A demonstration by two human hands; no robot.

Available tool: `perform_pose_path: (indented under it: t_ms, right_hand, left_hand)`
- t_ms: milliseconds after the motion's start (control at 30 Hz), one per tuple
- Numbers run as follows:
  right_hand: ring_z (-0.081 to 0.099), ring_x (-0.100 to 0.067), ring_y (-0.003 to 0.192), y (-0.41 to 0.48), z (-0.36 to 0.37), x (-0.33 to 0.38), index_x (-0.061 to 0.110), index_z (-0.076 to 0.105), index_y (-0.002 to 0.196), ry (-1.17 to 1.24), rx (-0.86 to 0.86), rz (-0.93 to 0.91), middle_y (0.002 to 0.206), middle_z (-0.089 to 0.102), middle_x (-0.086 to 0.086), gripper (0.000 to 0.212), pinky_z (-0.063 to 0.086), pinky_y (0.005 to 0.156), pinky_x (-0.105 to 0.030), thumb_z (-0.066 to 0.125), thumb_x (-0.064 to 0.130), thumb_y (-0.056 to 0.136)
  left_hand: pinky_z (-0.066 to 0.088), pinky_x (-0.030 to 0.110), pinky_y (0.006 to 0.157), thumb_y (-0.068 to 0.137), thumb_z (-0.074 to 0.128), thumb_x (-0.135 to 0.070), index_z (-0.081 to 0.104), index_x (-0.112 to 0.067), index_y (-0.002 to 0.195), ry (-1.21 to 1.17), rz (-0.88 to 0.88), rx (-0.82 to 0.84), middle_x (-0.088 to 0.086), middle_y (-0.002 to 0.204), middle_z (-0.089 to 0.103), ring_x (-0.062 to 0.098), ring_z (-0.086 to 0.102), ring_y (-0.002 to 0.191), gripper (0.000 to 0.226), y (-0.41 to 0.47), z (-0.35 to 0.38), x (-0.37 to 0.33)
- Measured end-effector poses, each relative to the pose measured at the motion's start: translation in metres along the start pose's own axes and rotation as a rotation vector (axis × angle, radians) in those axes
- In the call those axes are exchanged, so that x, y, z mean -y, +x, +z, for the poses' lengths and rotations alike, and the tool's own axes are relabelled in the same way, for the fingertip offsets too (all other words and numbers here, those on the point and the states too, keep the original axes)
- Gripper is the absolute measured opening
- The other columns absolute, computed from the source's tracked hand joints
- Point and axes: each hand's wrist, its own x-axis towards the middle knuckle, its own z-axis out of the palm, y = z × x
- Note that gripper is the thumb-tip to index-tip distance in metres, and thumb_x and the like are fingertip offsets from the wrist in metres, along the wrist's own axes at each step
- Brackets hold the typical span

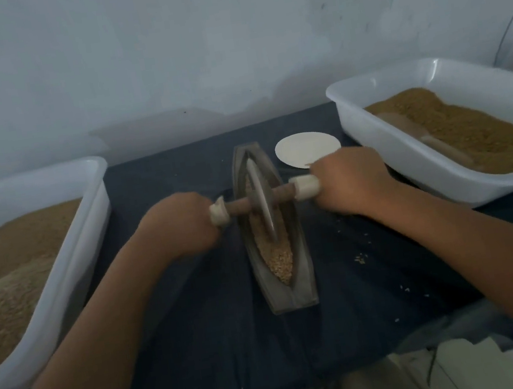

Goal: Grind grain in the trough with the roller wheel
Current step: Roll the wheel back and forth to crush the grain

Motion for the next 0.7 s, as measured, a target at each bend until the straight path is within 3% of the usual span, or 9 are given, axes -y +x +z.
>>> perform_pose_path:
  t_ms: [167, 267, 367, 500, 567, 633, 700]
  right_hand:
    - [0.047, -0.011, 0.045, -0.042, -0.002, -0.005, 0.035, 0.058, 0.064, -0.004, -0.046, -0.123, 0.049, 0.044, 0.011, 0.025, 0.034, 0.044, -0.024, 0.048, 0.057, 0.071]
    - [0.052, -0.018, 0.056, -0.006, 0.006, -0.003, 0.03, 0.047, 0.062, -0.038, -0.019, -0.021, 0.057, 0.047, 0.009, 0.032, 0.03, 0.049, -0.026, 0.061, 0.052, 0.081]
    - [0.052, -0.019, 0.067, 0.038, 0.012, -0.002, 0.029, 0.052, 0.07, -0.002, 0.045, 0.075, 0.067, 0.048, 0.009, 0.024, 0.028, 0.056, -0.03, 0.062, 0.04, 0.089]
    - [0.05, -0.017, 0.065, 0.024, 0.009, -0.001, 0.027, 0.055, 0.072, 0.012, 0.086, 0.107, 0.072, 0.057, 0.007, 0.024, 0.032, 0.055, -0.029, 0.063, 0.041, 0.089]
    - [0.055, -0.02, 0.06, -0.011, 0.006, -0.001, 0.029, 0.056, 0.07, -0.02, 0.003, 0.036, 0.063, 0.054, 0.009, 0.024, 0.036, 0.052, -0.028, 0.063, 0.048, 0.084]
    - [0.049, -0.019, 0.048, -0.043, -0.001, 0.0, 0.035, 0.053, 0.065, 0.032, -0.091, -0.062, 0.052, 0.042, 0.012, 0.021, 0.029, 0.046, -0.024, 0.057, 0.052, 0.075]
    - [0.045, -0.017, 0.044, -0.052, 0.0, -0.001, 0.038, 0.055, 0.066, 0.078, -0.114, -0.088, 0.049, 0.038, 0.013, 0.018, 0.028, 0.045, -0.023, 0.053, 0.055, 0.072]
  left_hand:
    - [0.036, 0.025, 0.047, 0.068, 0.053, -0.05, 0.056, -0.027, 0.063, -0.072, -0.006, 0.003, -0.01, 0.055, 0.057, 0.005, 0.055, 0.052, 0.023, -0.055, 0.021, -0.002]
    - [0.042, 0.029, 0.053, 0.073, 0.053, -0.048, 0.055, -0.024, 0.063, -0.03, -0.076, -0.051, -0.009, 0.062, 0.056, 0.014, 0.057, 0.059, 0.026, -0.021, 0.014, -0.008]
    - [0.048, 0.033, 0.061, 0.083, 0.059, -0.048, 0.061, -0.024, 0.072, -0.012, -0.204, -0.093, -0.004, 0.075, 0.063, 0.019, 0.06, 0.067, 0.027, 0.025, -0.003, -0.008]
    - [0.05, 0.034, 0.062, 0.084, 0.056, -0.05, 0.061, -0.024, 0.071, 0.041, -0.137, -0.128, -0.004, 0.072, 0.061, 0.021, 0.06, 0.066, 0.029, 0.019, -0.008, -0.013]
    - [0.046, 0.03, 0.055, 0.078, 0.048, -0.053, 0.056, -0.026, 0.064, 0.06, -0.048, -0.16, -0.009, 0.063, 0.057, 0.017, 0.057, 0.059, 0.032, -0.01, 0.001, -0.011]
    - [0.033, 0.024, 0.046, 0.072, 0.041, -0.059, 0.049, -0.027, 0.057, 0.078, 0.02, -0.225, -0.012, 0.052, 0.049, 0.009, 0.049, 0.048, 0.036, -0.043, 0.012, -0.011]
    - [0.025, 0.021, 0.044, 0.074, 0.046, -0.059, 0.046, -0.028, 0.055, 0.088, 0.032, -0.262, -0.013, 0.048, 0.045, 0.006, 0.043, 0.044, 0.037, -0.053, 0.021, -0.01]
